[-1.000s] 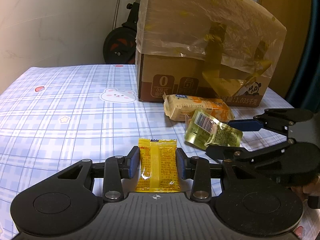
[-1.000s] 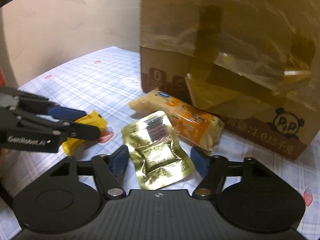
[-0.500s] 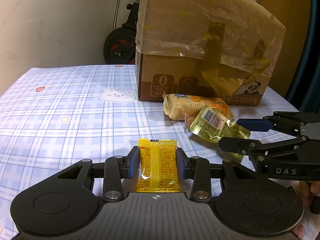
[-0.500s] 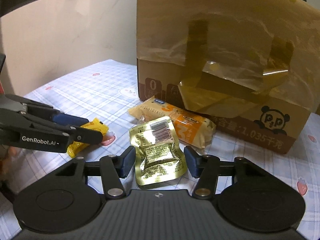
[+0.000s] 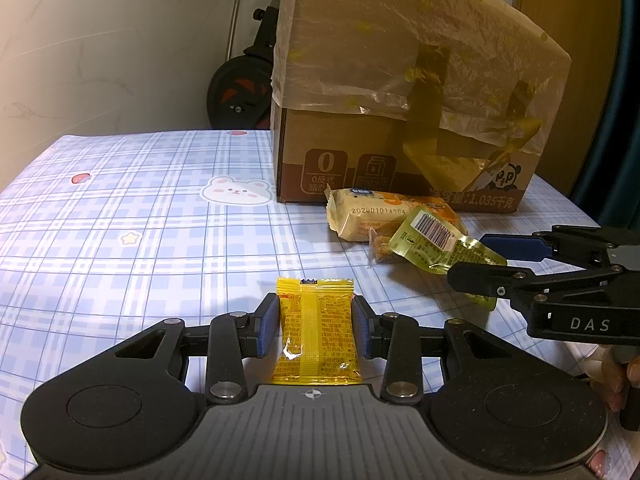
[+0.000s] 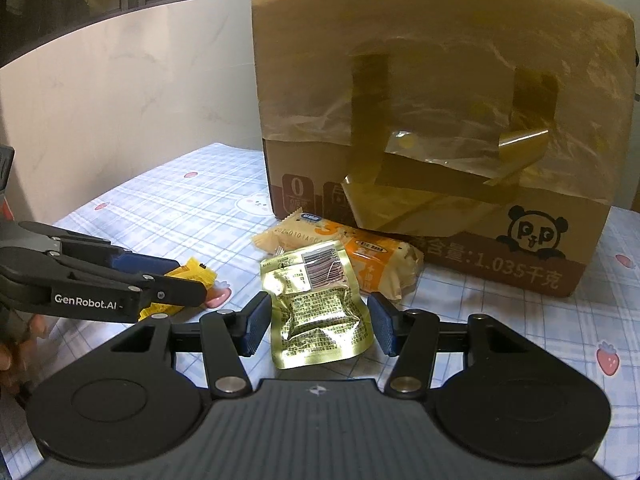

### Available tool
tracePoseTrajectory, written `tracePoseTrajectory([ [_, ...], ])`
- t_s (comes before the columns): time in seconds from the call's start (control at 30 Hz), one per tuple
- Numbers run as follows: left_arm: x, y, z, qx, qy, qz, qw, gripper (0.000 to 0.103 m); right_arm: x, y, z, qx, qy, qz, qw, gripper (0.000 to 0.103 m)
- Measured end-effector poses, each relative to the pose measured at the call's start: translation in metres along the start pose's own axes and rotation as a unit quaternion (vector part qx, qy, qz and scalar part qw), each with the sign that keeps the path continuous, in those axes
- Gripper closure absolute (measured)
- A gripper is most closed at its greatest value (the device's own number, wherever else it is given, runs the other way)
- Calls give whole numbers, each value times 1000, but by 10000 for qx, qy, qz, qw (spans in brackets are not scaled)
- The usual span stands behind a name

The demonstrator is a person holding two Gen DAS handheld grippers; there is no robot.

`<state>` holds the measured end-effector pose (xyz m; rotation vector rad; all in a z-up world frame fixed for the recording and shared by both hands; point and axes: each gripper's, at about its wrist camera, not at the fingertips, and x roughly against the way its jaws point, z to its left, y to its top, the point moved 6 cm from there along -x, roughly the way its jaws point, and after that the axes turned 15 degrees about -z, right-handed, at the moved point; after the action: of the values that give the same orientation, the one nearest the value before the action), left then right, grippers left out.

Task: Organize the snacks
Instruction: 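Lift both packets up over the cardboard box with both tools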

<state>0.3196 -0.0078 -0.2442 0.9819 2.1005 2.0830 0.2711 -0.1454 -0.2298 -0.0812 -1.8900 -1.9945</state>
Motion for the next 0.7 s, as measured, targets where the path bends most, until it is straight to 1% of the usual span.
tracePoseTrajectory([
  [0.17, 6, 3, 1, 0, 124, -93, 9999, 64, 3, 2, 0, -31, -2, -85, 10000, 47],
  [0.3, 14, 9, 1, 69, 175, -106, 9998, 65, 8, 8, 5, 200, 59, -145, 9997, 48],
  [0.4, 22, 23, -3, 26, 142, -251, 9996, 65, 18, 20, 9, 332, 136, -323, 9988, 48],
  [0.53, 35, 57, -11, -97, 54, -602, 9981, 65, 32, 46, 7, 225, 160, -668, 9974, 48],
  [0.7, 48, 123, -22, -175, -63, -1279, 9916, 65, 52, 98, 4, 345, 194, -1318, 9905, 48],
])
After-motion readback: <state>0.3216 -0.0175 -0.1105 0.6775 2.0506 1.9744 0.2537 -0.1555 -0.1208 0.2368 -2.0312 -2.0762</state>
